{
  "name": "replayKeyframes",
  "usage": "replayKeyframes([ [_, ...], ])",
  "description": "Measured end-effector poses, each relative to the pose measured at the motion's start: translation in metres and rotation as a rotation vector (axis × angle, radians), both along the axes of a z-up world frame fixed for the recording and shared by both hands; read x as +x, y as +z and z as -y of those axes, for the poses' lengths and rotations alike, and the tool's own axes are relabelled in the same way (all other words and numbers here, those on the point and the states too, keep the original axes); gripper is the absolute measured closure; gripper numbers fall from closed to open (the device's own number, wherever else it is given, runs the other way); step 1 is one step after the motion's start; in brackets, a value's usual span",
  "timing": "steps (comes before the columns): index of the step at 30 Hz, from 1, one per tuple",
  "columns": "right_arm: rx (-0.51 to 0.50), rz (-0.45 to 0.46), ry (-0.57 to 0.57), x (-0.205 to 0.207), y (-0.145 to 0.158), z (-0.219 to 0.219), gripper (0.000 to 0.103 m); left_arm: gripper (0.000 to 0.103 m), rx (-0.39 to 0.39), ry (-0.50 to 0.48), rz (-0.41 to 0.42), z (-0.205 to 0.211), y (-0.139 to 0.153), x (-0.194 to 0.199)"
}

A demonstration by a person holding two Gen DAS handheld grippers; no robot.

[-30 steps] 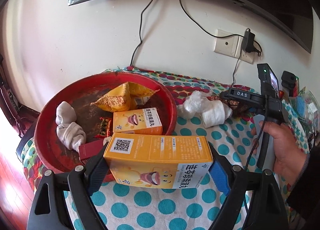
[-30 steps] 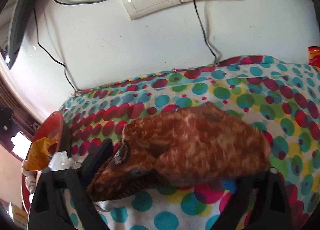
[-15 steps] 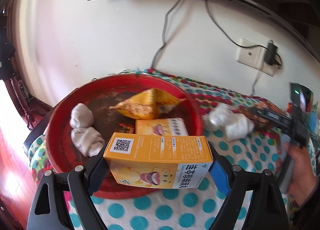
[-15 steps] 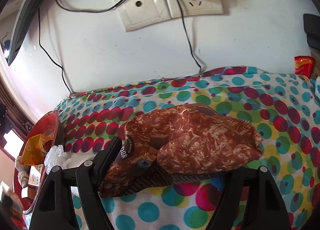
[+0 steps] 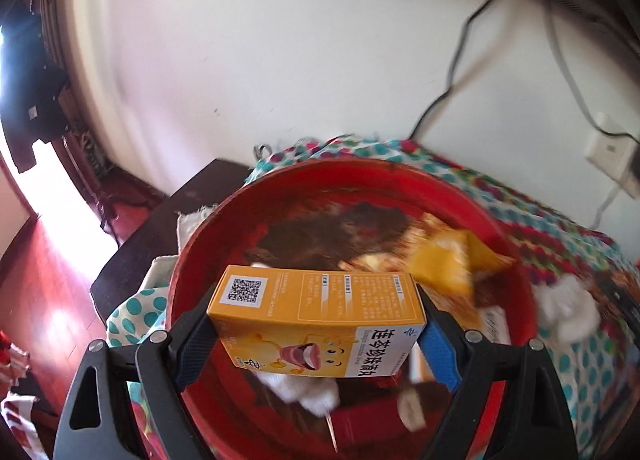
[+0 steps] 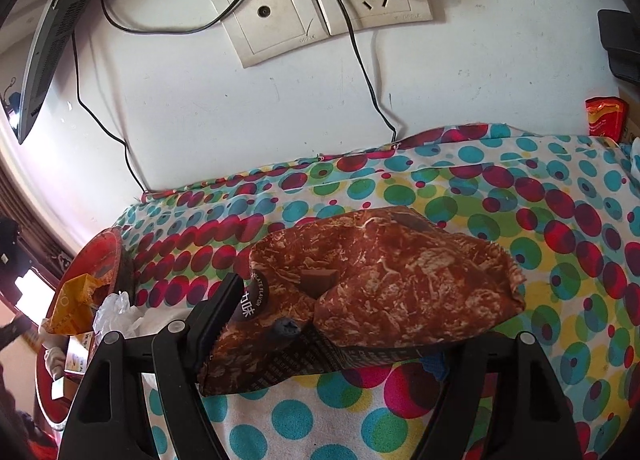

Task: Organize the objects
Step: 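Carry the yellow box into the tray and open the left gripper, then carry the brown patterned bag into the tray and open the right gripper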

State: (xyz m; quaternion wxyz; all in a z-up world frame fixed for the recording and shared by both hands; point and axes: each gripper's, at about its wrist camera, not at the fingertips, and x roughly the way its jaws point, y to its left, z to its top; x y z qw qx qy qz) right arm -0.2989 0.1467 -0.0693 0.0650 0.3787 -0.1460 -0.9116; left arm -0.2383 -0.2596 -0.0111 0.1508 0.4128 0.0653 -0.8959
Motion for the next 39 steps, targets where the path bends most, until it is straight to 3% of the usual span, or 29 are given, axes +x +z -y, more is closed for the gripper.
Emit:
replayKeyframes([
  [5,-0.014,0.005,0.002,0.0,-0.001,-0.001,0.028,0.013,-0.007,0.079,0.068,0.017,-0.01,-0.04],
  [10,-0.031,0.012,0.004,-0.001,-0.003,-0.002,0.028,0.013,0.047,0.15,0.122,0.032,-0.022,-0.076],
  [17,-0.051,0.013,0.004,0.0,-0.005,-0.006,0.027,0.012,-0.041,0.174,0.175,0.035,-0.035,-0.104],
  [23,-0.034,0.014,0.005,-0.001,-0.003,-0.004,0.027,0.009,-0.044,0.182,0.146,0.03,-0.029,-0.099],
  [29,-0.022,0.015,0.005,-0.001,-0.003,-0.002,0.027,0.002,-0.076,0.167,0.084,0.022,-0.006,-0.087],
  [39,-0.014,0.014,0.0,-0.002,-0.002,-0.001,0.026,0.001,-0.051,0.144,-0.049,0.0,0.044,-0.022],
])
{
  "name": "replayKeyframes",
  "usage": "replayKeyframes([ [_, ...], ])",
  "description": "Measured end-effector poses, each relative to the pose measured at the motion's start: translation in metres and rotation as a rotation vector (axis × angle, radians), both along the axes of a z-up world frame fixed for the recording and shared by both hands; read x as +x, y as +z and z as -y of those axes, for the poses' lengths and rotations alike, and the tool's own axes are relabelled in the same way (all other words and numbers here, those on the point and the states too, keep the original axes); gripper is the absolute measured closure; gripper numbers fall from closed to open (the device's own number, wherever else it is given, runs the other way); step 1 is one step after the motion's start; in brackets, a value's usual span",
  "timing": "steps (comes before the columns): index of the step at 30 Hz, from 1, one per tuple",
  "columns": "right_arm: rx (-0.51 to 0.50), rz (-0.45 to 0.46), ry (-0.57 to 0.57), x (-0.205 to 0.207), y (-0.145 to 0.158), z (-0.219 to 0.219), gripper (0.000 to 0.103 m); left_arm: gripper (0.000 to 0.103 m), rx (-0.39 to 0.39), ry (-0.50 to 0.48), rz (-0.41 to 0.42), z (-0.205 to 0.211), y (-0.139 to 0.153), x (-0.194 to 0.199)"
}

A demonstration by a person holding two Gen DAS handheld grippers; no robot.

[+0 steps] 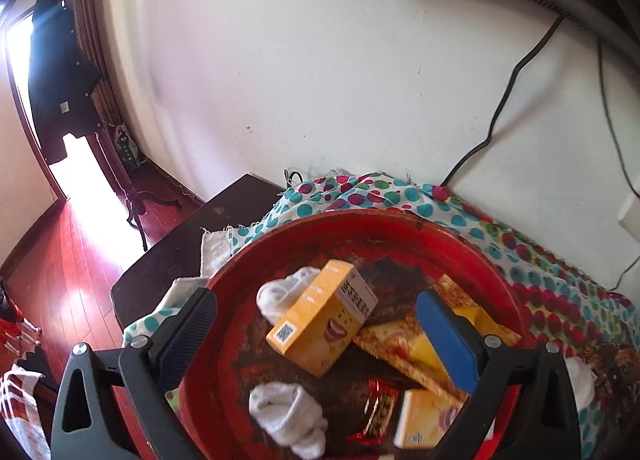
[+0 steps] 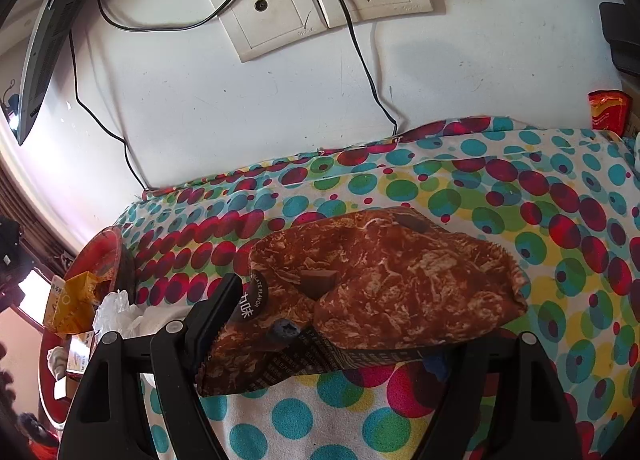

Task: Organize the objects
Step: 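Carry the brown patterned bag into the tray and open the right gripper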

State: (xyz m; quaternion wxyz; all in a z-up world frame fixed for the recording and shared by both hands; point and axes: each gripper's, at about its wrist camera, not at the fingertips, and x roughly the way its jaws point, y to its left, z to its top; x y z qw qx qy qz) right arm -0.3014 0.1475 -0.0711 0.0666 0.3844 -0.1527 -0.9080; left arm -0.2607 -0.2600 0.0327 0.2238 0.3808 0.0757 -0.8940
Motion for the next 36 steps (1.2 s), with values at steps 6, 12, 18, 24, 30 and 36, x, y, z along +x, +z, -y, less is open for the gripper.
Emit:
replayKeyframes([
  [6,0.086,-0.045,0.031,0.005,0.012,0.017,0.027,0.001,0.052,0.03,-0.056,-0.007,-0.002,0.066],
  [12,0.096,-0.16,0.1,0.028,0.067,0.058,0.026,0.001,0.096,-0.004,-0.022,-0.014,-0.021,0.1],
  [18,0.166,-0.228,0.32,0.064,0.093,0.164,0.027,0.001,0.157,0.023,-0.052,0.001,-0.032,0.145],
  [24,0.186,-0.201,0.48,0.089,0.075,0.262,0.027,0.001,0.108,0.037,-0.049,0.016,-0.03,0.176],
  [30,0.198,-0.159,0.544,0.089,0.052,0.307,0.027,0.001,0.062,0.021,-0.017,0.025,-0.035,0.213],
  [36,0.23,-0.132,0.555,0.086,0.031,0.332,0.027,0.001,0.045,0.004,0.016,0.031,-0.04,0.217],
])
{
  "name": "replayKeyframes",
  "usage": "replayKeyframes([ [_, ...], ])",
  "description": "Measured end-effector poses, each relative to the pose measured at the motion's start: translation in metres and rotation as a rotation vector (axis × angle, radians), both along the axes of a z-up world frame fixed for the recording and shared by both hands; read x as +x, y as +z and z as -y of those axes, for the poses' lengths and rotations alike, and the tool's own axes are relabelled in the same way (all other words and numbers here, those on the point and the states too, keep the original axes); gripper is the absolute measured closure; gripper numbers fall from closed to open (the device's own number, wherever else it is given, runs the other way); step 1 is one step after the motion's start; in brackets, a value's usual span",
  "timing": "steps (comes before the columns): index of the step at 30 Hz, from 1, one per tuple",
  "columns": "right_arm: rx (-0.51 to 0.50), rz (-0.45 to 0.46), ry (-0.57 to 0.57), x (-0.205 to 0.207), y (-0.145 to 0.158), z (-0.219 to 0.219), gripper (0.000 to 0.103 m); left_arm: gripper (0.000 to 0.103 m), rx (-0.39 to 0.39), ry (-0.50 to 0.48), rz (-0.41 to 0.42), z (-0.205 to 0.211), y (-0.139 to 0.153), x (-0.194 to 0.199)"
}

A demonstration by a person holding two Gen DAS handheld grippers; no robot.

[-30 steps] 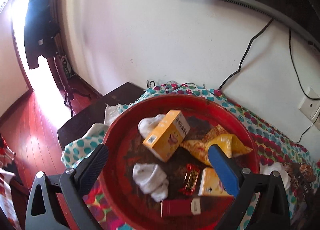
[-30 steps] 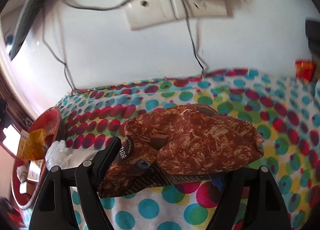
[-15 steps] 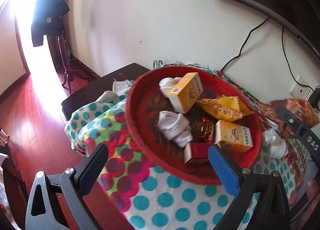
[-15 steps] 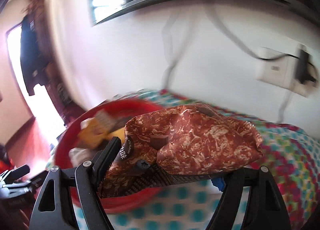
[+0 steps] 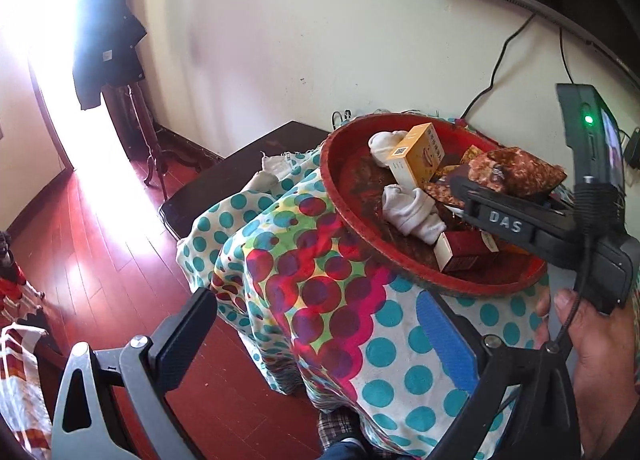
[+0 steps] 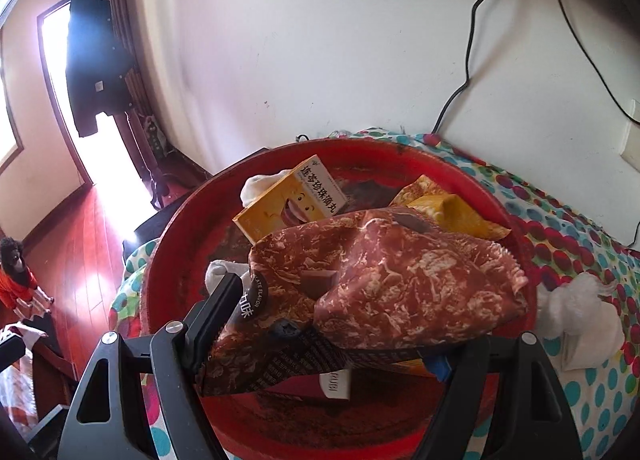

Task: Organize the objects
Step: 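Carry the brown patterned bag into the tray and open the right gripper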

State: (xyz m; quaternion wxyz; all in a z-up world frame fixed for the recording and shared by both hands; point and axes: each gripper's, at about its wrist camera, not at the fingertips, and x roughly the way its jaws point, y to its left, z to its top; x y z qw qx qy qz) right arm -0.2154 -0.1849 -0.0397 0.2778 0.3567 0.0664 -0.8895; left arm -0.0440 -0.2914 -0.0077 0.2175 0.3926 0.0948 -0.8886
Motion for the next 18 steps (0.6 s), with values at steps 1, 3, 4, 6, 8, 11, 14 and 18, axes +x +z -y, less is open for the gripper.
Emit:
replayKeyframes([
  [1,0.007,-0.004,0.003,0.0,-0.002,0.005,0.027,0.001,-0.01,0.0,-0.001,0.0,0.001,0.0],
  [3,0.019,-0.011,0.008,0.003,-0.005,0.011,0.026,0.001,-0.013,-0.002,-0.007,0.0,0.001,-0.002],
  [4,0.018,-0.011,0.008,0.002,-0.006,0.011,0.026,0.001,-0.01,-0.006,-0.008,0.0,0.001,-0.002],
  [6,0.01,-0.003,0.005,0.002,-0.007,0.014,0.026,0.001,-0.012,-0.008,-0.007,0.001,0.0,-0.004],
  [8,0.007,0.0,0.01,0.003,-0.008,0.016,0.026,0.001,-0.005,-0.005,-0.007,0.002,-0.001,-0.004],
  [11,0.004,0.0,0.013,0.003,-0.009,0.016,0.026,0.001,0.015,-0.02,-0.022,0.0,0.002,-0.004],
  [14,-0.001,0.003,0.018,0.003,-0.01,0.015,0.026,0.001,0.021,-0.053,-0.038,-0.01,0.008,-0.007],
  [18,-0.017,0.018,0.031,0.003,-0.012,0.011,0.023,0.001,0.018,-0.093,-0.038,-0.025,0.013,-0.013],
])
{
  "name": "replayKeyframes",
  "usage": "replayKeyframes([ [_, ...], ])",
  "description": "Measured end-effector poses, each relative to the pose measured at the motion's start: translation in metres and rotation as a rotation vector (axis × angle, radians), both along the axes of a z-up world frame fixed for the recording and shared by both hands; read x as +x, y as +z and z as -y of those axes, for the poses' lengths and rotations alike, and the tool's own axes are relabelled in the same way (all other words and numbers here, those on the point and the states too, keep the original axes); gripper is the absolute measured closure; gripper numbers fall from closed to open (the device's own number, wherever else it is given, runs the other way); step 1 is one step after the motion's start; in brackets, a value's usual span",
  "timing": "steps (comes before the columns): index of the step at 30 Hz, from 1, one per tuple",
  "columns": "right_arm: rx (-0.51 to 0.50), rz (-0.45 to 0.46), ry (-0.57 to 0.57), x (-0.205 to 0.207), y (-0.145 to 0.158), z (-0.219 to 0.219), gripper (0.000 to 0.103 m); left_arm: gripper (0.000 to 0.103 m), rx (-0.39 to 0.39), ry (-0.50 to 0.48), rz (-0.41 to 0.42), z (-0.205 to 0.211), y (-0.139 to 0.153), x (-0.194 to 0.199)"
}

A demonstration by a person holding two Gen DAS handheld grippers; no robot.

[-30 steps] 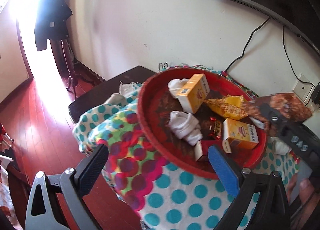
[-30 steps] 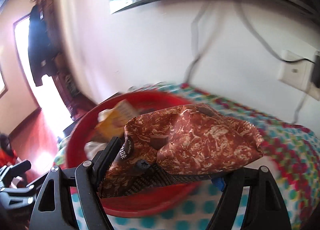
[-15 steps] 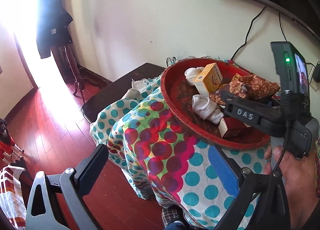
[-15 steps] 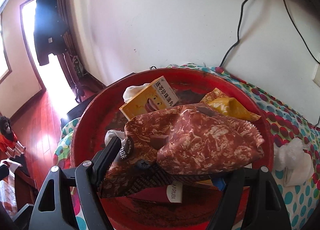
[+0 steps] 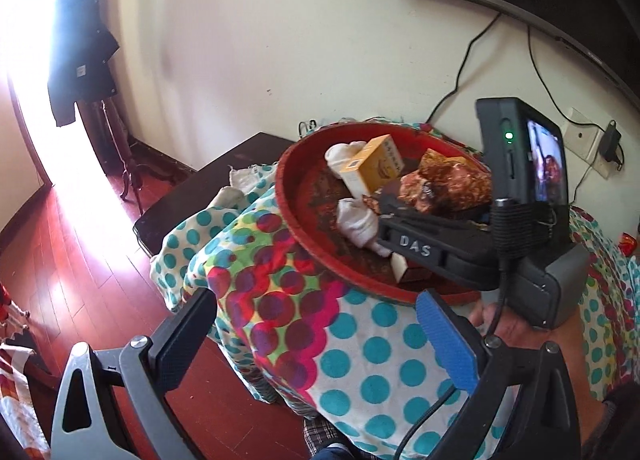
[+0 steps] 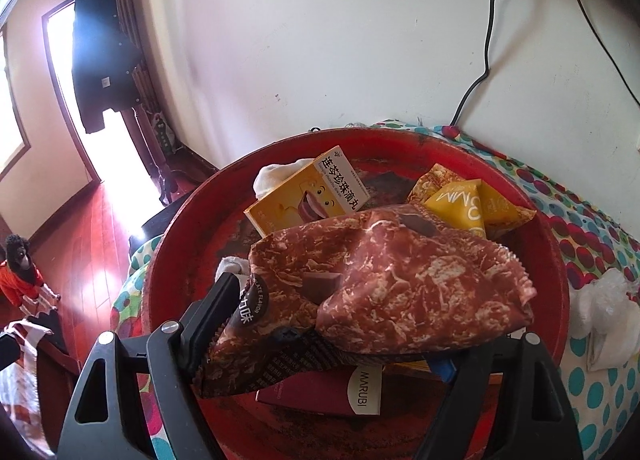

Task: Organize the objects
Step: 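Carry the brown patterned bag into the tray and open the right gripper, then move the left gripper to the clear plastic bag and grasp it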

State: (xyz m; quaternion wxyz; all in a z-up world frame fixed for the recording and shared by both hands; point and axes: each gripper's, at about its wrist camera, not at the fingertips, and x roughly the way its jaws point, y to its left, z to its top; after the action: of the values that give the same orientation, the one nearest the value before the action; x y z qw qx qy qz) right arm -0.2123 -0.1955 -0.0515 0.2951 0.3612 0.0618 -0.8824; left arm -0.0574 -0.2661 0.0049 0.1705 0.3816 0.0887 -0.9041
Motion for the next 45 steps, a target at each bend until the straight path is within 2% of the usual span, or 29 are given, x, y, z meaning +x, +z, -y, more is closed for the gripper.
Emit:
replayKeyframes([
  [10,-0.008,0.023,0.001,0.002,-0.003,-0.021,0.017,0.001,0.008,-0.029,0.001,-0.021,0.002,-0.007],
  [13,0.007,0.036,0.012,0.003,-0.005,-0.024,0.012,0.001,0.004,-0.033,0.003,-0.027,0.002,-0.007],
  [16,0.035,0.009,0.015,0.008,-0.006,-0.029,0.01,0.001,0.005,-0.036,0.003,-0.031,0.003,-0.007],
  [20,0.002,0.004,0.012,0.011,0.0,-0.042,0.006,0.001,-0.003,-0.031,0.006,-0.035,0.002,-0.009],
  [23,0.021,-0.046,-0.008,0.015,0.007,-0.05,0.0,0.001,-0.003,-0.022,0.005,-0.037,0.001,-0.01],
  [28,0.006,-0.072,-0.032,0.018,0.014,-0.072,0.0,0.001,-0.009,-0.026,0.009,-0.044,0.001,-0.012],
  [33,0.045,-0.122,-0.063,0.022,0.015,-0.094,0.0,0.001,-0.023,-0.037,0.012,-0.054,0.002,-0.011],
  [39,0.064,-0.131,-0.159,0.016,0.01,-0.141,0.0,0.001,-0.037,-0.044,0.012,-0.066,0.004,-0.011],
  [45,0.09,-0.139,-0.321,0.003,0.005,-0.213,0.0,0.001,-0.066,-0.055,0.021,-0.081,0.002,-0.018],
])
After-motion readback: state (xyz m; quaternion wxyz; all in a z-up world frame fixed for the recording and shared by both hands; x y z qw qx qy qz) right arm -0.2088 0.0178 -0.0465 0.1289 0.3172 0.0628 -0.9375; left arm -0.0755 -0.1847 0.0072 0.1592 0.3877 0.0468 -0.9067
